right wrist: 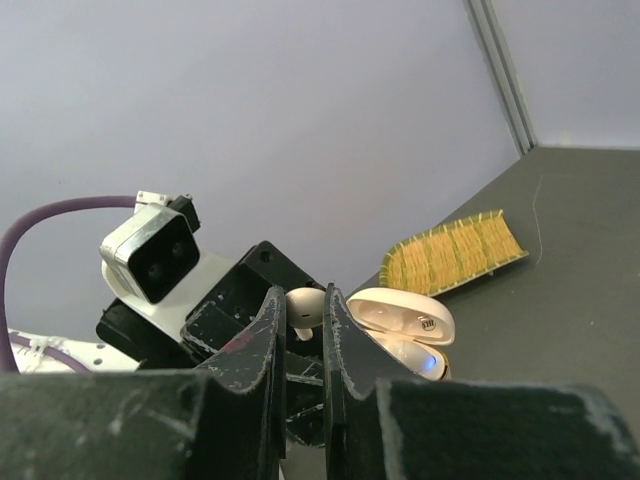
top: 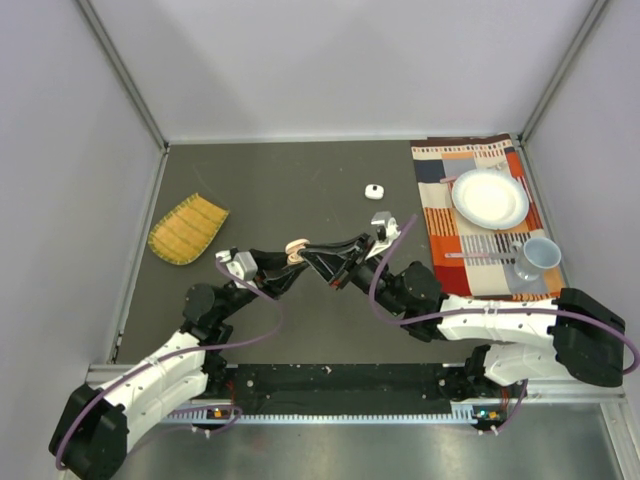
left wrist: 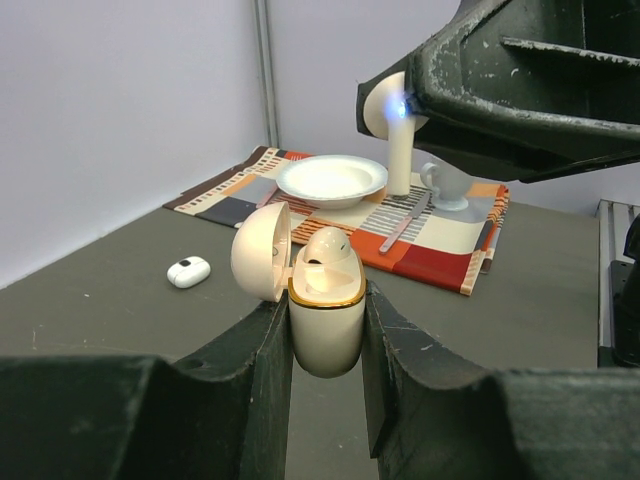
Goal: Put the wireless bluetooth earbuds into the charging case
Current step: Insert the left earbud into the left side groove of the charging case.
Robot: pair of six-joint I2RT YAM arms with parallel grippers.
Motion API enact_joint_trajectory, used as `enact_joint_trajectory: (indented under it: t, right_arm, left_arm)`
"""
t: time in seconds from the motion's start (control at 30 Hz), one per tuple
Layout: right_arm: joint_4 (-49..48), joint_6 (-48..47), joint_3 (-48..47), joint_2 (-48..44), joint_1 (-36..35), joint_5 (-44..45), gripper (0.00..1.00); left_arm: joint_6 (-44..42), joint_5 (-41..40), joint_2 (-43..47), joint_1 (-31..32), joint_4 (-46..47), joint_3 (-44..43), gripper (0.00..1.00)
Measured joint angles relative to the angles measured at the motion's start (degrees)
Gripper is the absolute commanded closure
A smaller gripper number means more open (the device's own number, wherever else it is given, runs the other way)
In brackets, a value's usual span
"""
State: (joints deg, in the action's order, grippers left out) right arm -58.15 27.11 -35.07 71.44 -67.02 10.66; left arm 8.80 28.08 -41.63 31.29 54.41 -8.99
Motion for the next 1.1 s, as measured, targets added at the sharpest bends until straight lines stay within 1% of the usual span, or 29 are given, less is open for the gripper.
enact_joint_trajectory:
  t: [0.67,1.1]
  right_arm:
    - [5.0,-1.1,-1.8,1.6,0.0,0.9,1.00]
    - [4.8,-1.0,-1.8,2.6,0.0,2.3,1.00]
  left_arm:
    - [0.0,0.5,1.9,0.0,0.0,0.0,1.00]
    - [0.0,0.9,1.6,0.0,0.0,0.0,1.00]
